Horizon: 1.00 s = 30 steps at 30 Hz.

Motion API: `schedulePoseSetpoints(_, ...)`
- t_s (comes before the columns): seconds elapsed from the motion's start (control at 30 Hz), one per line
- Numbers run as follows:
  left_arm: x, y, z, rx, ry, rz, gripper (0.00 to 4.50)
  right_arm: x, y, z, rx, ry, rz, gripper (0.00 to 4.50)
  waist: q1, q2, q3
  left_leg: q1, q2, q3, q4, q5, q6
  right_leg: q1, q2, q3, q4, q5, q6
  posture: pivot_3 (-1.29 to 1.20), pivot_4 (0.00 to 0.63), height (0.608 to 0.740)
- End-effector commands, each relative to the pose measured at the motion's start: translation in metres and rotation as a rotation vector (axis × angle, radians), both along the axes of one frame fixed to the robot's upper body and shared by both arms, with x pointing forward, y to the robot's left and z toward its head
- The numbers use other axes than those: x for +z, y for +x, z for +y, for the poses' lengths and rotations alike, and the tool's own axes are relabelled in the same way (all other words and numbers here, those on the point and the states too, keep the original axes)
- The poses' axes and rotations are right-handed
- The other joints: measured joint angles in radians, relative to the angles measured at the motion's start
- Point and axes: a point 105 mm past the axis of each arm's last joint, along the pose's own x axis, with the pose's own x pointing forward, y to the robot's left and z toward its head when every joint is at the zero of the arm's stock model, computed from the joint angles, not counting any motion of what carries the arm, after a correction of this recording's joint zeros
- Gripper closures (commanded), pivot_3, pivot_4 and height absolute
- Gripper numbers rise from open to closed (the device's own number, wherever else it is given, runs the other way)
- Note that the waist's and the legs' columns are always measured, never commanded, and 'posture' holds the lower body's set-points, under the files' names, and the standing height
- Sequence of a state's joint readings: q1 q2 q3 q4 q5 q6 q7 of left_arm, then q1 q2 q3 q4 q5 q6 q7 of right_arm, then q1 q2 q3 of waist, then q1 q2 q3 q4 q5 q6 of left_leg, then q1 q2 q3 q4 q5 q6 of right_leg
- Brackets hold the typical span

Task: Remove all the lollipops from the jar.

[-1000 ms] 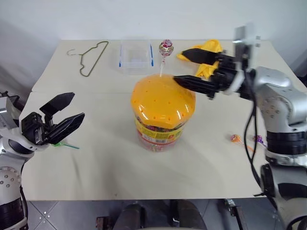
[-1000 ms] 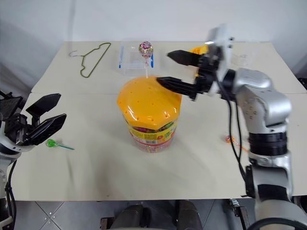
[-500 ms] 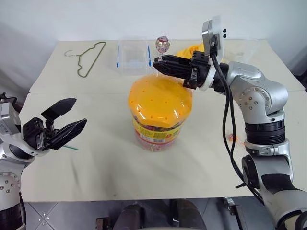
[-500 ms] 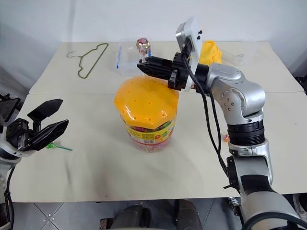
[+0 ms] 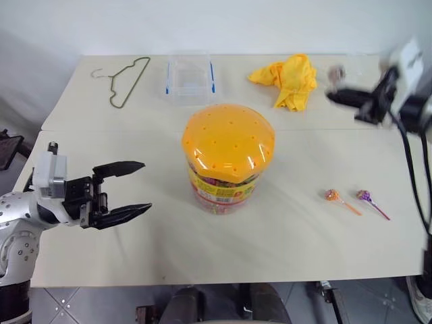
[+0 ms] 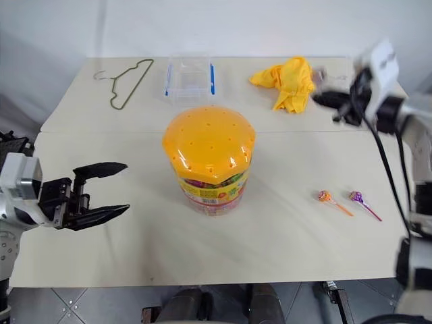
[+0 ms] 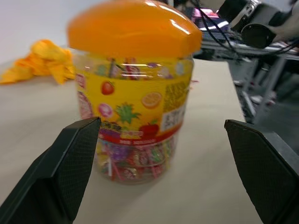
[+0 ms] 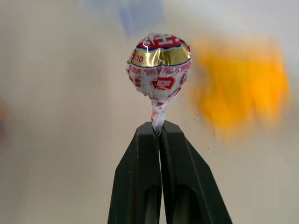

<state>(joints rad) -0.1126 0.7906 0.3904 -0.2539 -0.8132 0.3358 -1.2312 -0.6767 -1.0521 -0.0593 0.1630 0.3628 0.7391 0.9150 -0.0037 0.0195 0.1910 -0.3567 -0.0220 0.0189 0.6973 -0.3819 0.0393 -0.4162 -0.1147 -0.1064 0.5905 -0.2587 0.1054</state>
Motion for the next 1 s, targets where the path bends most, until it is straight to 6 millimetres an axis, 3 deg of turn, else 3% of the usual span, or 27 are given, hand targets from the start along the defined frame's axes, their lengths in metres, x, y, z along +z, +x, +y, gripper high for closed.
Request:
schedulePoseSetpoints(0.03,-0.007,0.002,-0.001,0.002,0.018,0.027,0.00,-0.036,-0.028,-0.019,-0.093,-0.171,0.125,4.47,0.001,0.001,0.000,0.000,0.002,0.000,0.000,0.000,-0.001,0.000,0.000,0.000,0.000,0.000,0.000,0.00,0.150,0.740)
schedulePoseSetpoints(0.17,-0.008,0.009,0.001,0.047,-0.018,0.046,0.00,-0.084,-0.048,-0.035,-0.184,-0.229,0.229,4.47,0.005,0.001,0.001,0.003,0.003,0.003,0.002,0.001,-0.004,0.001,0.002,0.000,0.003,0.000,0.000,0.00,0.150,0.740)
schedulePoseSetpoints(0.23,-0.010,0.011,0.001,0.055,0.012,0.044,0.00,-0.106,-0.057,-0.054,-0.233,-0.357,0.278,4.47,0.005,0.001,0.000,0.005,0.003,0.007,0.002,0.003,-0.004,0.002,0.001,0.001,0.003,0.000,0.000,0.00,0.150,0.740)
schedulePoseSetpoints(0.27,-0.012,0.012,0.001,0.060,0.026,0.044,0.00,-0.112,-0.059,-0.061,-0.256,-0.362,0.287,4.47,0.005,0.000,0.000,0.007,0.002,0.007,0.002,0.003,-0.003,0.003,0.001,0.002,0.003,0.000,0.001,0.00,0.150,0.740)
schedulePoseSetpoints(0.33,-0.013,0.013,0.002,0.071,0.052,0.032,0.00,-0.115,-0.061,-0.062,-0.278,-0.266,0.287,4.00,0.011,-0.001,-0.001,0.012,0.002,0.007,0.002,0.002,-0.004,0.006,0.000,0.003,0.002,0.000,0.001,0.00,0.150,0.740)
schedulePoseSetpoints(0.43,-0.014,0.013,0.003,0.077,0.072,0.034,0.00,-0.106,-0.061,-0.062,-0.258,-0.235,0.241,3.17,0.021,-0.003,-0.002,0.011,0.002,0.004,0.002,0.001,-0.005,0.007,0.000,0.004,0.001,0.000,0.000,0.00,0.150,0.740)
schedulePoseSetpoints(0.57,-0.015,0.019,0.008,0.104,0.085,0.040,0.00,-0.079,-0.058,-0.056,-0.181,-0.176,0.102,1.76,0.024,-0.002,-0.001,0.006,0.003,0.003,0.002,0.001,-0.004,0.003,0.000,0.003,0.002,0.000,0.000,0.00,0.150,0.740)
schedulePoseSetpoints(0.73,-0.021,0.024,0.018,0.142,0.115,0.061,0.00,-0.045,-0.066,-0.027,0.115,-0.085,-0.132,0.12,0.025,-0.002,-0.001,0.006,0.002,0.005,0.002,0.001,-0.004,0.002,0.004,0.001,0.003,0.001,0.001,0.00,0.150,0.740)
schedulePoseSetpoints(0.87,-0.028,0.025,0.035,0.213,0.142,0.067,0.00,-0.001,-0.089,0.004,0.386,0.184,-0.433,0.05,0.025,-0.002,0.000,0.006,0.003,0.004,0.002,0.002,-0.004,0.004,0.005,0.001,0.002,0.001,0.001,0.00,0.150,0.740)
schedulePoseSetpoints(1.0,-0.038,0.018,0.051,0.297,0.184,0.059,0.00,-0.005,-0.107,0.043,0.568,0.254,-0.415,0.05,0.023,-0.002,0.000,0.006,0.003,0.004,0.002,0.001,-0.004,0.003,0.001,0.002,0.002,0.001,0.001,0.00,0.150,0.740)
